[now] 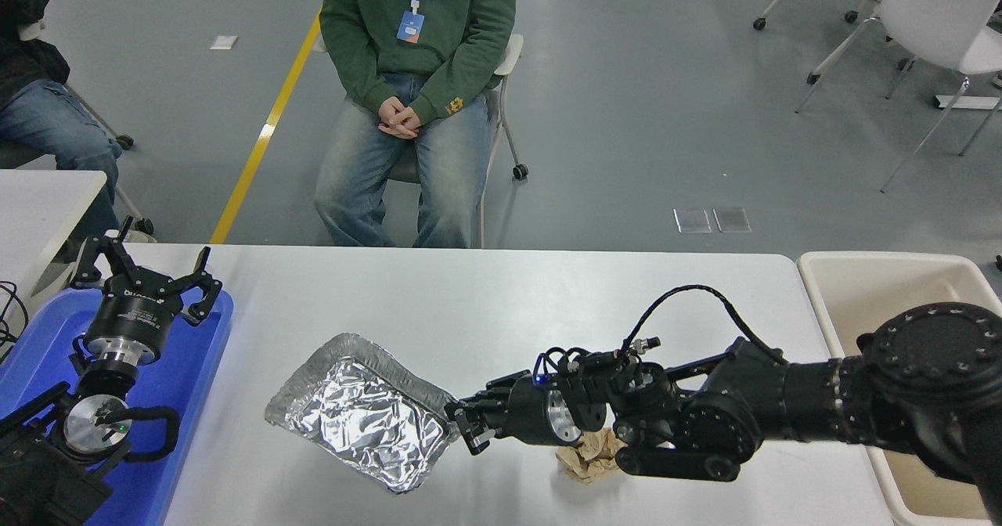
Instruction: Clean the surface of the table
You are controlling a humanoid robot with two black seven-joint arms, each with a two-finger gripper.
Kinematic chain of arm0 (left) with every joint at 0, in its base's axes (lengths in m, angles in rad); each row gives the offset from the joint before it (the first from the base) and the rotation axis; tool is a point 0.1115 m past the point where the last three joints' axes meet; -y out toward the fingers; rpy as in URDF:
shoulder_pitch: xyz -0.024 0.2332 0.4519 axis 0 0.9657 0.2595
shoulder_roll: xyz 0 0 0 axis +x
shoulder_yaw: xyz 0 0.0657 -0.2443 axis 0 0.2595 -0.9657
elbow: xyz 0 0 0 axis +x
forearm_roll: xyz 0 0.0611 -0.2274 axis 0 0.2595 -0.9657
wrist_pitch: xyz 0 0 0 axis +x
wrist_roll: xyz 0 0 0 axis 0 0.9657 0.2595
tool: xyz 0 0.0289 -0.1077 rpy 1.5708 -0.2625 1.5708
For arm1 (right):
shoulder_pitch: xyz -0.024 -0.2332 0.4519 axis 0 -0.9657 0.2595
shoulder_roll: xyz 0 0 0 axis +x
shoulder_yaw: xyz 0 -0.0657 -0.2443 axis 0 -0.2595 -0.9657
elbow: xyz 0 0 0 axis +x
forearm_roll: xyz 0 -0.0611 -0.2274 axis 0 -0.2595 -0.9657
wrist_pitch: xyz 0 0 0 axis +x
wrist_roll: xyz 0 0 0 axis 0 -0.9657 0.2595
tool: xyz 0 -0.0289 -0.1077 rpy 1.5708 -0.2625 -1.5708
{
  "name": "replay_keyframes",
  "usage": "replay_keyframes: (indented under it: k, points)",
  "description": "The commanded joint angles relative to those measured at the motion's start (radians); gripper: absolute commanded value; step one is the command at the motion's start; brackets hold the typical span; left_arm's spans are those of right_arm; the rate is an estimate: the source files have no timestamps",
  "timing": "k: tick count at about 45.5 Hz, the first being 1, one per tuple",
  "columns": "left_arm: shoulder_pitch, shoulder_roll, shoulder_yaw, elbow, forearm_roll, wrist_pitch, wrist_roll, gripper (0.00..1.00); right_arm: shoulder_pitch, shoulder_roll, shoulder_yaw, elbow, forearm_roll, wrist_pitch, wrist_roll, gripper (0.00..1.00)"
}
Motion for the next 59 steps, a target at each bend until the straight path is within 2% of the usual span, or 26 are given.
replay_keyframes:
  k: [1, 24, 35, 59]
  points:
    - [0.0, 0.0, 0.0, 0.0, 0.0, -0.001, 0.0, 1.0, 0.077, -0.097, 0.009, 0.099, 0.023, 0.013, 0.0, 0.0]
    - [0.0, 0.0, 0.0, 0.0, 0.0, 0.0, 0.0, 1.0, 0.206, -0.362, 0.018, 0.314, 0.032, 0.053, 0.001, 0.0]
    - [0.0, 0.0, 0.0, 0.0, 0.0, 0.0, 0.0, 1.0, 0.298, -0.494, 0.042, 0.388, 0.092, 0.096, 0.007, 0.0]
    - [0.0, 0.0, 0.0, 0.0, 0.0, -0.001, 0.0, 1.0, 0.287, -0.81, 0.09, 0.408, 0.093, 0.153, 0.03, 0.0]
